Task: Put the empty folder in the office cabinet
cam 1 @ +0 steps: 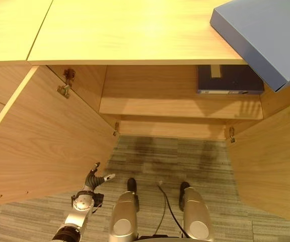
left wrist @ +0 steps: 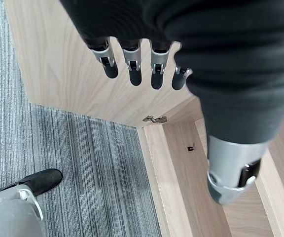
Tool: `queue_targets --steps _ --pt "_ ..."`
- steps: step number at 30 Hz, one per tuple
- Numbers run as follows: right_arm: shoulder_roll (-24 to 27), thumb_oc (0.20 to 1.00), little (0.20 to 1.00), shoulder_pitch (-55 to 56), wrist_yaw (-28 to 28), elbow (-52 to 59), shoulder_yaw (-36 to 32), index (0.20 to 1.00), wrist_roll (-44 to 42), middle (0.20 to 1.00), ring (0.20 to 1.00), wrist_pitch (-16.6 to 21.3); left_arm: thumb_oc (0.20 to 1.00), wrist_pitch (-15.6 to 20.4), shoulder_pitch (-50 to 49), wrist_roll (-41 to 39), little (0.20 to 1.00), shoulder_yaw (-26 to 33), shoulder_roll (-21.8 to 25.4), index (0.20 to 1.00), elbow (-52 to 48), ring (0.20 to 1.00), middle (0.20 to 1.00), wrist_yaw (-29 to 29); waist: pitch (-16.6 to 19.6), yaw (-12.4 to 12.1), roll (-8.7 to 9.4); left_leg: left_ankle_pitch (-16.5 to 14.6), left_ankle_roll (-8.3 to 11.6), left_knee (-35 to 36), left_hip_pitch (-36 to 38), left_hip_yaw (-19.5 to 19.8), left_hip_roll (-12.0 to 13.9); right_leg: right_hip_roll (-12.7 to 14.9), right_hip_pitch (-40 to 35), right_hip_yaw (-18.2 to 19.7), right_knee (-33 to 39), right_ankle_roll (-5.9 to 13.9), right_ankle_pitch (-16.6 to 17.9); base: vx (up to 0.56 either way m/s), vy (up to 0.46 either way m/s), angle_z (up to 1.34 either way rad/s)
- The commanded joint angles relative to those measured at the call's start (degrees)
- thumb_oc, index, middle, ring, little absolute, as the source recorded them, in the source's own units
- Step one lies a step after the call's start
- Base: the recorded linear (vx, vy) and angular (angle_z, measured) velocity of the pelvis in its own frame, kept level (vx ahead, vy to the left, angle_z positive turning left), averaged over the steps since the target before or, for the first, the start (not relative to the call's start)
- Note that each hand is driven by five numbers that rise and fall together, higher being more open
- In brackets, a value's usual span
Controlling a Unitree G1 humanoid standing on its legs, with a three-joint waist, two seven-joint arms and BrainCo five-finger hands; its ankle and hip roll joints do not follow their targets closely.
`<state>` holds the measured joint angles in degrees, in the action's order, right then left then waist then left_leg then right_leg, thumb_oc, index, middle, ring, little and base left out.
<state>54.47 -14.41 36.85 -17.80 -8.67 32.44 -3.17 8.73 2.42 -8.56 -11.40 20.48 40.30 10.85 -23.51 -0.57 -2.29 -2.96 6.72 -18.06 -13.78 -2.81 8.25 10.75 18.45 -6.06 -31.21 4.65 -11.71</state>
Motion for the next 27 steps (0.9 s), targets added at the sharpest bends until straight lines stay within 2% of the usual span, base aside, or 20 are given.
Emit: queue_targets --steps 1,13,27 --pt "-0.85 1.000 1.000 -2.90 -1.01 5.36 3.36 1.000 -1.13 1.000 1.000 2.65 1.000 1.42 0.48 -1.09 1.000 -0.10 1.41 1.000 -1.71 1.000 1.000 1.40 0.94 -1.46 1.50 -5.48 1.37 -4.60 1.02 2.08 2.77 -0.48 -4.50 -0.50 1.92 2.62 -0.48 0.00 0.000 0.00" --pt "-2.57 1.000 1.000 -4.36 -2.31 5.91 6.18 1.000 -2.22 1.000 1.000 3.86 1.000 1.29 0.79 -1.10 1.000 -0.54 1.24 1.000 -1.64 1.000 1.000 1.47 0.70 -1.76 1.45 -5.44 1.21 -4.63 1.07 2.03 2.77 -0.47 -4.62 -0.48 2.08 2.69 -0.28 0.00 0.000 0.00" --pt "-4.94 1.000 1.000 -5.16 -0.68 10.46 3.45 1.000 -4.15 1.000 1.000 4.04 1.000 0.60 0.74 -0.87 1.000 -0.42 0.93 1.000 -1.59 1.000 1.000 1.39 0.49 -1.66 1.62 -5.88 0.89 -5.20 0.72 1.96 2.43 -0.32 -4.39 0.04 2.12 2.76 0.13 0.00 0.000 0.00"
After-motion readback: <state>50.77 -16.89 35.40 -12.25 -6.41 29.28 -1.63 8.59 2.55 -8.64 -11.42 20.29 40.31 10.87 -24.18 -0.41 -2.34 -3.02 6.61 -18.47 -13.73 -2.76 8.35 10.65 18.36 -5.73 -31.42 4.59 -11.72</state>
